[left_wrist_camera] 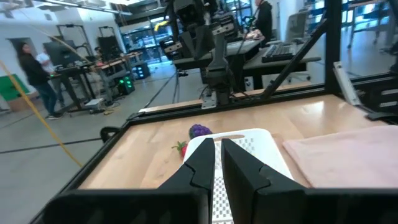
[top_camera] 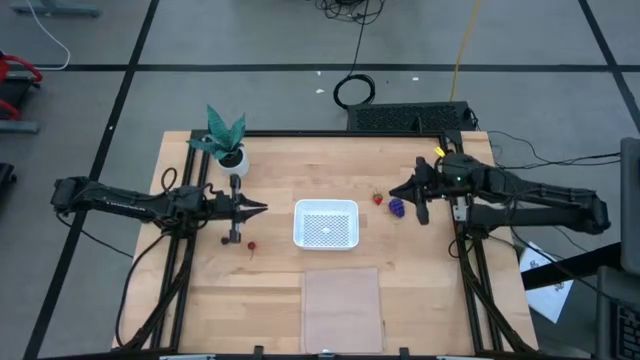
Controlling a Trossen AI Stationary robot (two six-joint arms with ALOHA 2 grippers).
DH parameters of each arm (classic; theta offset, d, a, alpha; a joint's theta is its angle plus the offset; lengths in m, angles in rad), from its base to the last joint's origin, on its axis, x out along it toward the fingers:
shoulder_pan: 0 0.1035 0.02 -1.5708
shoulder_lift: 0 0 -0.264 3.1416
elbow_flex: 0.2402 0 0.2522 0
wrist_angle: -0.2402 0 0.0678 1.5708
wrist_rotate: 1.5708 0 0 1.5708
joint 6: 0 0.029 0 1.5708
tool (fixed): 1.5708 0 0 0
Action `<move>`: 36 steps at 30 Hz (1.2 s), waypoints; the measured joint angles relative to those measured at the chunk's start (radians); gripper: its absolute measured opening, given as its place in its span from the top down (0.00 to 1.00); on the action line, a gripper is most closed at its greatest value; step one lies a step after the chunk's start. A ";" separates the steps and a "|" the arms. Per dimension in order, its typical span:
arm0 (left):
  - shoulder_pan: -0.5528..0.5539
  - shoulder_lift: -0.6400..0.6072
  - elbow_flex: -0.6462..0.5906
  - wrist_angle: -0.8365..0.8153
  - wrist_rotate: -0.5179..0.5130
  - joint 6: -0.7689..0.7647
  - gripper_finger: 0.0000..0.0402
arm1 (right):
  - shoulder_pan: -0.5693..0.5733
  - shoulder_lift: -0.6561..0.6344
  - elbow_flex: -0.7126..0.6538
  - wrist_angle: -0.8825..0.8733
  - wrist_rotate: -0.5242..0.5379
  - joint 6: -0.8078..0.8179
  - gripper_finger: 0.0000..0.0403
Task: Pick and placing Produce into tupperware
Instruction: Put the purple grapes into the white bin
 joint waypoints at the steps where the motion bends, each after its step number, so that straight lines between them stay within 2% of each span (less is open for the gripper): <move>1: 0.000 0.000 0.000 0.000 -0.008 0.002 0.92 | 0.000 0.007 0.009 -0.022 0.000 0.009 1.00; 5: 0.000 0.000 0.000 0.000 -0.019 0.003 0.92 | 0.000 0.035 0.063 -0.159 0.002 0.048 1.00; 14: 0.000 0.000 0.000 0.001 -0.020 0.003 0.92 | 0.000 0.176 0.265 -0.495 0.128 0.091 1.00; 26: 0.000 0.000 0.000 0.001 -0.020 0.010 0.92 | -0.010 0.473 0.465 -0.741 0.130 0.144 1.00; 31: 0.000 0.000 0.000 0.001 -0.020 0.009 0.92 | -0.018 0.542 0.506 -0.783 0.130 0.161 1.00; 36: 0.000 0.000 0.000 0.001 -0.019 0.009 0.92 | -0.062 0.556 0.511 -0.811 0.133 0.160 1.00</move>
